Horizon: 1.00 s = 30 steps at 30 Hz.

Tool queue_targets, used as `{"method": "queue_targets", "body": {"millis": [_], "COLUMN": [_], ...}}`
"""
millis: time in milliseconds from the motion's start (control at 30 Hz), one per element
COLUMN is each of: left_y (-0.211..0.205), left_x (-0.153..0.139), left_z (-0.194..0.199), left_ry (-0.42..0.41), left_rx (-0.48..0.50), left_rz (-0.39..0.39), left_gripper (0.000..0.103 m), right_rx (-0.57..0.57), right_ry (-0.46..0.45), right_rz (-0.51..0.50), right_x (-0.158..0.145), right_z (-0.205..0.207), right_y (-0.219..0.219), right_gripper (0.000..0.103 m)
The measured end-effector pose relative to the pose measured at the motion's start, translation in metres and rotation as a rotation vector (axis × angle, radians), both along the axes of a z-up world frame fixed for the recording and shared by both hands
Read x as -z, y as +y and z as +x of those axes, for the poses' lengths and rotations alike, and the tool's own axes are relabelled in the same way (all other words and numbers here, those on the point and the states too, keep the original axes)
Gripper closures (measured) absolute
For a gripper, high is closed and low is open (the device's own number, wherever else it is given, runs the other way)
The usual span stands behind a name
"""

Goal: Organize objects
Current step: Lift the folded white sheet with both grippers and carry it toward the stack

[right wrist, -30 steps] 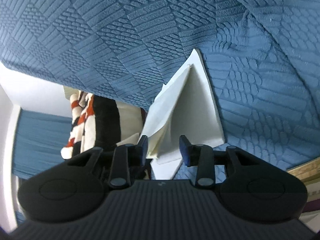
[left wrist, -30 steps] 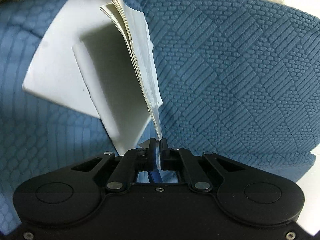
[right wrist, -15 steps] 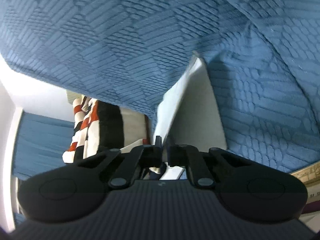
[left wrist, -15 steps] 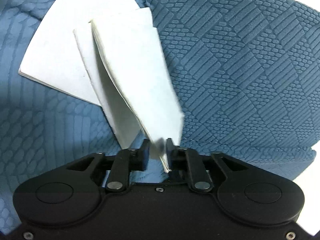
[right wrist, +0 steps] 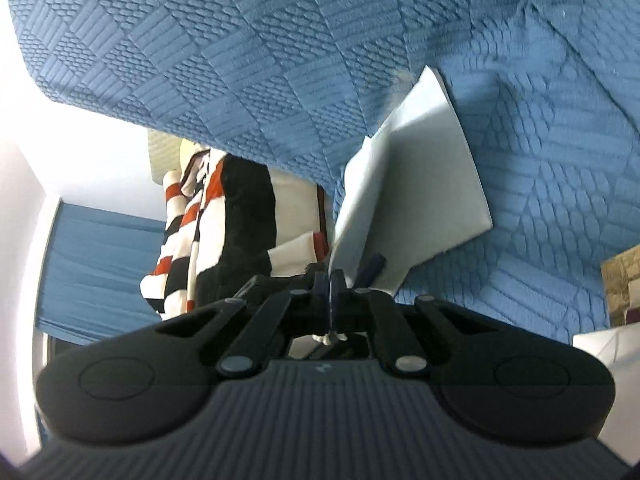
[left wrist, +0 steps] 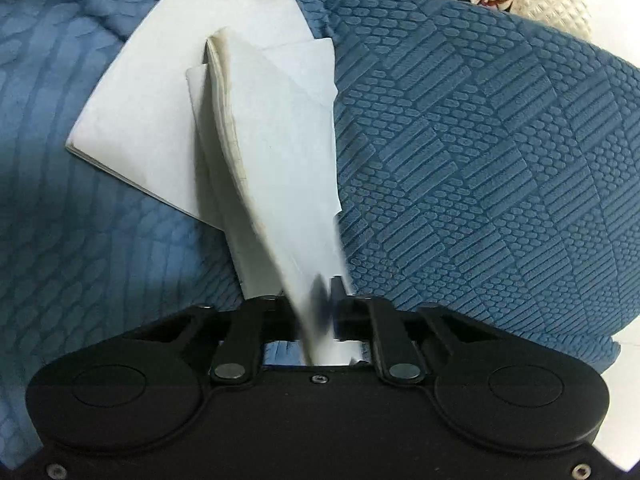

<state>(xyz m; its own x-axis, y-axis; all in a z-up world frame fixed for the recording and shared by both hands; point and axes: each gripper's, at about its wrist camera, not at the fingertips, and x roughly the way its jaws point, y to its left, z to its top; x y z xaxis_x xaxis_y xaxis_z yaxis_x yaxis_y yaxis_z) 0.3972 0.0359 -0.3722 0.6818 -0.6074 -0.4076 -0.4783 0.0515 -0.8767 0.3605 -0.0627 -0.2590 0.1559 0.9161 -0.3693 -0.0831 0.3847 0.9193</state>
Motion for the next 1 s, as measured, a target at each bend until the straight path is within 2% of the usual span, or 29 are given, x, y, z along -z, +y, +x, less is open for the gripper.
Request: {"method": "queue_targets", "body": {"millis": [67, 167, 233, 267, 300, 467, 600, 700, 767, 800, 833, 900, 1000], "left_y": [0.000, -0.004, -0.008, -0.010, -0.012, -0.020, -0.026, -0.032, -0.035, -0.035, -0.036, -0.035, -0.035], "left_x": [-0.002, -0.007, -0.011, -0.012, -0.012, -0.014, -0.016, -0.021, -0.024, -0.025, -0.027, -0.028, -0.029], "left_z": [0.003, 0.009, 0.013, 0.014, 0.014, 0.014, 0.011, 0.011, 0.009, 0.008, 0.007, 0.005, 0.002], "left_ry": [-0.003, -0.047, -0.073, -0.081, -0.090, -0.127, -0.139, -0.140, -0.141, -0.142, -0.142, -0.139, -0.132], "left_rx": [0.032, 0.083, 0.133, 0.149, 0.162, 0.212, 0.248, 0.269, 0.278, 0.280, 0.283, 0.289, 0.286], "left_rz": [0.015, -0.016, -0.005, -0.011, -0.023, -0.054, -0.084, -0.076, -0.073, -0.071, -0.066, -0.056, -0.047], "left_gripper": [0.100, 0.103, 0.103, 0.103, 0.103, 0.103, 0.102, 0.102, 0.102, 0.102, 0.102, 0.102, 0.099], "right_rx": [-0.007, 0.001, 0.019, 0.041, 0.065, 0.139, 0.190, 0.190, 0.189, 0.190, 0.195, 0.188, 0.176], "right_ry": [0.019, 0.081, 0.087, 0.082, 0.075, 0.082, 0.075, 0.054, 0.058, 0.062, 0.064, 0.053, -0.012], "right_rz": [-0.013, 0.000, 0.003, 0.006, 0.019, 0.045, 0.028, -0.011, -0.036, -0.050, -0.063, -0.078, -0.101], "right_x": [0.004, 0.012, 0.013, 0.013, 0.012, 0.011, 0.011, 0.013, 0.017, 0.017, 0.019, 0.020, 0.009], "right_z": [0.004, 0.011, 0.017, 0.019, 0.023, 0.040, 0.051, 0.057, 0.059, 0.060, 0.060, 0.058, 0.055], "right_y": [0.001, -0.006, -0.011, -0.016, -0.020, -0.038, -0.054, -0.059, -0.060, -0.062, -0.063, -0.066, -0.066], "right_gripper": [0.091, 0.083, 0.049, 0.044, 0.043, 0.043, 0.044, 0.045, 0.051, 0.059, 0.073, 0.088, 0.089]}}
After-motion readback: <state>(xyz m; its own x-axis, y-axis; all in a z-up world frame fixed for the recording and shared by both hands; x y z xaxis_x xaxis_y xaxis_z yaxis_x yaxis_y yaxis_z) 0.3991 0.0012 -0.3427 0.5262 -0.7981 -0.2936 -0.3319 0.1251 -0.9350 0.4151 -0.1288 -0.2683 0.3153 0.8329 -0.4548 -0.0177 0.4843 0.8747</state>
